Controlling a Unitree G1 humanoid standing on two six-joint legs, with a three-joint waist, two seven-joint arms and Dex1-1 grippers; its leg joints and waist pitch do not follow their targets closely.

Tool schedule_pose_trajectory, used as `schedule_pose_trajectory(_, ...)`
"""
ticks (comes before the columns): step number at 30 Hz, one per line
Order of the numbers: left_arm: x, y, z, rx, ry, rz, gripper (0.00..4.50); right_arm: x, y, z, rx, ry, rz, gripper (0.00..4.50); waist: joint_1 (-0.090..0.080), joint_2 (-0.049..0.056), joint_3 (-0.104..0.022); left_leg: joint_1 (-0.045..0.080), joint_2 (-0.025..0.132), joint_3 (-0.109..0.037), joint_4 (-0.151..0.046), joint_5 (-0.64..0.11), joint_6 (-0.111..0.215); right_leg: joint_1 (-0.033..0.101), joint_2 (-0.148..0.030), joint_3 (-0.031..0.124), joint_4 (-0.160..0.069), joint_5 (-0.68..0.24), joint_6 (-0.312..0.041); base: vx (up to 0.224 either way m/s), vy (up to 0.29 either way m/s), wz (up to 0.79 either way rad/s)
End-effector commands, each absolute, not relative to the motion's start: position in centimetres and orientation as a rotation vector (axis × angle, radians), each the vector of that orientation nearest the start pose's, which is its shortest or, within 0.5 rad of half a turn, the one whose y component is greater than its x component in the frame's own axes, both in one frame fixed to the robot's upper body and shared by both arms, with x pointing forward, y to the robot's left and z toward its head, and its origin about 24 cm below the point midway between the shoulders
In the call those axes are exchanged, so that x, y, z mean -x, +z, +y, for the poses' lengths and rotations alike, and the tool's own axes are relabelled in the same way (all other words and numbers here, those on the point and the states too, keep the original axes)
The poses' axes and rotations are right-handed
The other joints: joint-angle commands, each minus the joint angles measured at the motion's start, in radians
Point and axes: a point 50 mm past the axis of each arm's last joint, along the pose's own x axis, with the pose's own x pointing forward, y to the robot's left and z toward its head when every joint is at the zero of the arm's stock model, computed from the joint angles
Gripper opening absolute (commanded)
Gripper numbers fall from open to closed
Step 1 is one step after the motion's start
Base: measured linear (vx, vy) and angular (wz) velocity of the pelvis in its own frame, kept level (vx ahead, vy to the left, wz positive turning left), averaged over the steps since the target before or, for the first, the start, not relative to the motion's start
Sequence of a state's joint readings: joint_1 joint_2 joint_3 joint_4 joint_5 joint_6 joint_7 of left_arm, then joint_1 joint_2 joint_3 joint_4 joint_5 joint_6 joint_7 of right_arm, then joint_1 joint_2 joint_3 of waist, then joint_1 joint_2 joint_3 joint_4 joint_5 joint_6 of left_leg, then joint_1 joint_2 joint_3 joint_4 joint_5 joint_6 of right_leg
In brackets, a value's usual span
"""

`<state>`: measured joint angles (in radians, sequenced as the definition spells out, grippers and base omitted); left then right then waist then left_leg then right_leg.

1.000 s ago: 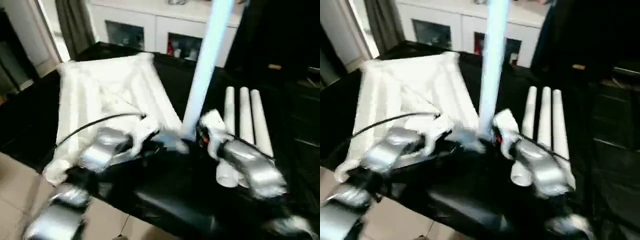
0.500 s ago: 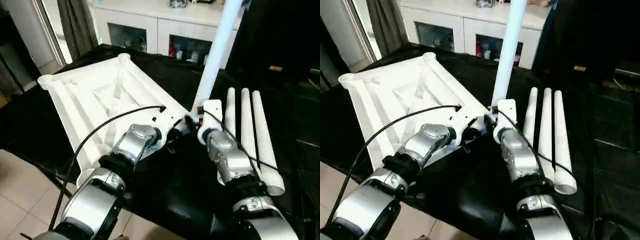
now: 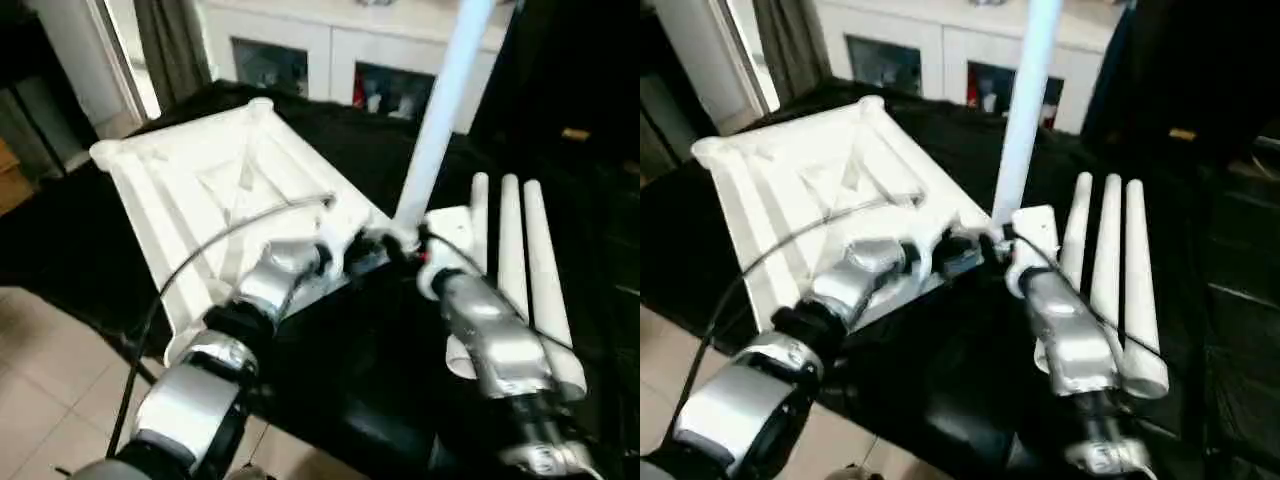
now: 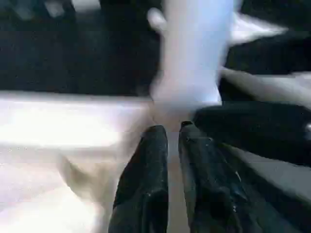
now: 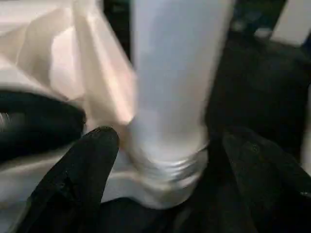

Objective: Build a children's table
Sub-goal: Rotate leg to tighten

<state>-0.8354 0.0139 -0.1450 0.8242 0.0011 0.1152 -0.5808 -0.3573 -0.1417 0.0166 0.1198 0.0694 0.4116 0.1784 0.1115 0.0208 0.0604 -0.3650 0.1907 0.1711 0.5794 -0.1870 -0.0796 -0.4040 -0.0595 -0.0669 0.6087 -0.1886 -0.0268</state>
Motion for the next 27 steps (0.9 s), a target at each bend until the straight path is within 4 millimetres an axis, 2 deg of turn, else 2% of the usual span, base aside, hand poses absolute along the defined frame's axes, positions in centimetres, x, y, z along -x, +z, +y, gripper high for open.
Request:
schedule_pose_trajectory(1, -36.6, 9.3, 5.3, -0.170, -0.820, 0.172, 1.00, -31.1, 7.9, -14.0, 0.091, 0.295, 0.191, 3.84, 0.006, -0.006, -0.074, 0.000, 0.038, -0.016, -0.058, -0.085, 0.067, 0.070, -0.085, 0.051, -0.066, -0.050, -0.177, 0.000, 0.000, 0.00)
schedule_pose_trajectory(3, -36.3, 9.3, 6.5, -0.171, -0.798, 0.169, 1.09, -30.6, 8.4, -14.1, 0.113, 0.331, 0.183, 3.84, 0.001, -0.002, -0.076, -0.003, 0.037, -0.016, -0.053, -0.054, 0.083, 0.070, -0.084, 0.052, -0.057, 0.025, -0.198, 0.000, 0.000, 0.00)
schedule_pose_trajectory(4, -35.4, 9.3, 8.2, -0.183, -0.770, 0.174, 1.36, -30.1, 8.8, -14.1, 0.146, 0.377, 0.178, 3.84, 0.000, 0.002, -0.077, -0.002, 0.038, -0.017, -0.053, -0.058, 0.080, 0.073, -0.085, 0.052, -0.053, 0.039, -0.206, 0.000, 0.000, 0.00)
schedule_pose_trajectory(5, -35.2, 9.3, 8.5, -0.187, -0.765, 0.175, 1.41, -30.0, 8.9, -14.1, 0.153, 0.386, 0.178, 3.84, 0.000, 0.002, -0.077, -0.002, 0.038, -0.017, -0.053, -0.058, 0.080, 0.073, -0.085, 0.052, -0.053, 0.039, -0.206, 0.000, 0.000, 0.00)
schedule_pose_trajectory(6, -34.3, 9.4, 9.9, -0.196, -0.738, 0.179, 1.43, -29.4, 9.0, -14.0, 0.178, 0.436, 0.188, 3.84, -0.004, 0.007, -0.076, 0.000, 0.034, -0.012, -0.049, -0.066, 0.084, 0.066, -0.080, 0.052, -0.054, 0.041, -0.209, 0.000, 0.000, 0.00)
schedule_pose_trajectory(7, -34.0, 9.4, 10.4, -0.200, -0.727, 0.182, 1.43, -29.2, 9.0, -13.9, 0.186, 0.453, 0.192, 3.84, -0.004, 0.011, -0.076, 0.000, 0.040, -0.015, -0.051, -0.074, 0.079, 0.071, -0.083, 0.052, -0.051, 0.034, -0.213, 0.000, 0.000, 0.00)
schedule_pose_trajectory(8, -34.0, 9.4, 10.4, -0.200, -0.727, 0.182, 1.43, -29.2, 9.0, -13.9, 0.186, 0.453, 0.192, 3.84, -0.006, 0.011, -0.074, -0.001, 0.038, -0.011, -0.050, -0.079, 0.078, 0.064, -0.076, 0.052, -0.058, 0.012, -0.202, 0.000, 0.000, 0.00)
schedule_pose_trajectory(9, -32.6, 9.8, 12.3, -0.212, -0.666, 0.188, 1.49, -28.7, 8.9, -13.7, 0.203, 0.510, 0.211, 3.84, -0.003, 0.013, -0.078, 0.005, 0.046, -0.015, -0.052, -0.100, 0.061, 0.068, -0.084, 0.052, -0.052, -0.007, -0.210, 0.000, 0.000, 0.00)
schedule_pose_trajectory(10, -32.0, 9.9, 13.3, -0.215, -0.625, 0.197, 1.69, -28.5, 8.9, -13.5, 0.203, 0.530, 0.221, 3.84, -0.008, 0.014, -0.069, 0.002, 0.045, -0.013, -0.056, -0.113, 0.057, 0.061, -0.078, 0.051, -0.058, -0.033, -0.209, 0.000, 0.000, 0.00)
schedule_pose_trajectory(11, -31.5, 10.0, 14.3, -0.223, -0.548, 0.197, 1.81, -28.4, 8.7, -13.5, 0.204, 0.535, 0.230, 3.84, -0.007, 0.009, -0.066, 0.001, 0.044, -0.013, -0.058, -0.124, 0.056, 0.061, -0.078, 0.050, -0.064, -0.061, -0.205, 0.000, 0.000, 0.00)
schedule_pose_trajectory(12, -30.9, 9.9, 15.4, -0.241, -0.465, 0.201, 1.84, -28.5, 8.4, -13.4, 0.204, 0.533, 0.244, 3.84, -0.010, 0.013, -0.063, 0.001, 0.044, -0.013, -0.059, -0.140, 0.048, 0.059, -0.076, 0.051, -0.067, -0.094, -0.202, 0.000, 0.000, 0.00)
schedule_pose_trajectory(14, -29.8, 9.6, 16.4, -0.269, -0.395, 0.206, 1.86, -28.6, 8.0, -13.2, 0.210, 0.525, 0.263, 3.84, -0.012, 0.012, -0.059, 0.002, 0.043, -0.014, -0.062, -0.168, 0.040, 0.056, -0.075, 0.050, -0.074, -0.160, -0.183, 0.000, 0.000, 0.00)
schedule_pose_trajectory(15, -28.7, 9.2, 17.2, -0.288, -0.326, 0.208, 2.16, -28.6, 7.6, -13.0, 0.210, 0.519, 0.285, 3.84, -0.010, 0.013, -0.055, 0.003, 0.042, -0.014, -0.064, -0.191, 0.032, 0.052, -0.075, 0.051, -0.079, -0.210, -0.167, 0.000, 0.000, 0.00)
schedule_pose_trajectory(16, -28.3, 9.0, 17.5, -0.296, -0.289, 0.208, 2.26, -28.7, 7.5, -12.9, 0.210, 0.518, 0.291, 3.84, -0.011, 0.014, -0.057, 0.005, 0.043, -0.015, -0.063, -0.198, 0.028, 0.052, -0.076, 0.052, -0.080, -0.220, -0.164, 0.000, 0.000, 0.00)
schedule_pose_trajectory(17, -27.9, 8.8, 17.9, -0.305, -0.253, 0.207, 2.28, -28.8, 7.3, -12.8, 0.210, 0.517, 0.297, 3.84, -0.011, 0.017, -0.053, 0.003, 0.043, -0.016, -0.066, -0.208, 0.025, 0.049, -0.075, 0.053, -0.082, -0.234, -0.157, 0.000, 0.000, 0.00)
schedule_pose_trajectory(18, -27.0, 8.7, 18.8, -0.337, -0.175, 0.203, 2.30, -28.9, 7.2, -12.6, 0.209, 0.519, 0.306, 3.84, -0.011, 0.019, -0.052, 0.005, 0.038, -0.016, -0.065, -0.229, 0.019, 0.045, -0.071, 0.052, -0.087, -0.264, -0.138, 0.000, 0.000, 0.00)
schedule_pose_trajectory(19, -26.2, 8.8, 19.7, -0.369, -0.085, 0.195, 2.41, -28.9, 7.0, -12.3, 0.208, 0.523, 0.318, 3.84, -0.009, 0.021, -0.054, 0.009, 0.040, -0.016, -0.064, -0.236, 0.015, 0.042, -0.071, 0.054, -0.085, -0.254, -0.139, 0.000, 0.000, 0.00)
schedule_pose_trajectory(20, -26.0, 8.8, 20.0, -0.374, -0.058, 0.192, 2.60, -28.9, 7.0, -12.2, 0.210, 0.524, 0.321, 3.84, -0.015, 0.016, -0.050, 0.003, 0.042, -0.017, -0.068, -0.241, 0.018, 0.045, -0.070, 0.054, -0.087, -0.237, -0.138, 0.000, 0.000, 0.00)
schedule_pose_trajectory(21, -25.1, 9.2, 21.2, -0.381, 0.066, 0.181, 2.60, -29.0, 6.8, -12.0, 0.216, 0.527, 0.330, 3.84, -0.015, 0.016, -0.048, -0.001, 0.039, -0.019, -0.068, -0.245, 0.016, 0.048, -0.070, 0.052, -0.084, -0.247, -0.134, 0.000, 0.000, 0.00)
schedule_pose_trajectory(22, -25.1, 9.2, 21.2, -0.381, 0.066, 0.181, 2.70, -29.0, 6.8, -12.0, 0.216, 0.527, 0.330, 3.84, -0.015, 0.017, -0.049, 0.001, 0.039, -0.019, -0.067, -0.246, 0.016, 0.047, -0.070, 0.052, -0.086, -0.249, -0.132, 0.000, 0.000, 0.00)
schedule_pose_trajectory(23, -24.8, 9.5, 22.0, -0.372, 0.156, 0.167, 2.74, -29.1, 6.8, -11.9, 0.215, 0.527, 0.336, 3.84, -0.013, 0.018, -0.046, 0.007, 0.036, -0.017, -0.065, -0.259, 0.019, 0.039, -0.067, 0.052, -0.091, -0.273, -0.126, 0.000, 0.000, 0.00)
schedule_pose_trajectory(24, -24.0, 10.0, 24.2, -0.347, 0.345, 0.156, 2.84, -29.1, 6.6, -11.6, 0.219, 0.521, 0.346, 3.84, -0.014, 0.017, -0.045, 0.007, 0.036, -0.017, -0.065, -0.262, 0.018, 0.039, -0.067, 0.053, -0.092, -0.276, -0.127, 0.000, 0.000, 0.00)
schedule_pose_trajectory(25, -23.9, 10.0, 24.5, -0.346, 0.366, 0.155, 2.99, -29.2, 6.5, -11.6, 0.219, 0.518, 0.349, 3.84, -0.015, 0.018, -0.043, 0.002, 0.035, -0.019, -0.066, -0.258, 0.017, 0.042, -0.067, 0.051, -0.091, -0.273, -0.128, 0.000, 0.000, 0.00)
schedule_pose_trajectory(27, -23.6, 10.2, 25.5, -0.350, 0.437, 0.150, 3.17, -29.2, 6.3, -11.7, 0.220, 0.505, 0.360, 3.84, -0.016, 0.018, -0.042, -0.001, 0.031, -0.021, -0.067, -0.255, 0.020, 0.041, -0.065, 0.050, -0.093, -0.293, -0.104, 0.000, 0.000, 0.00)
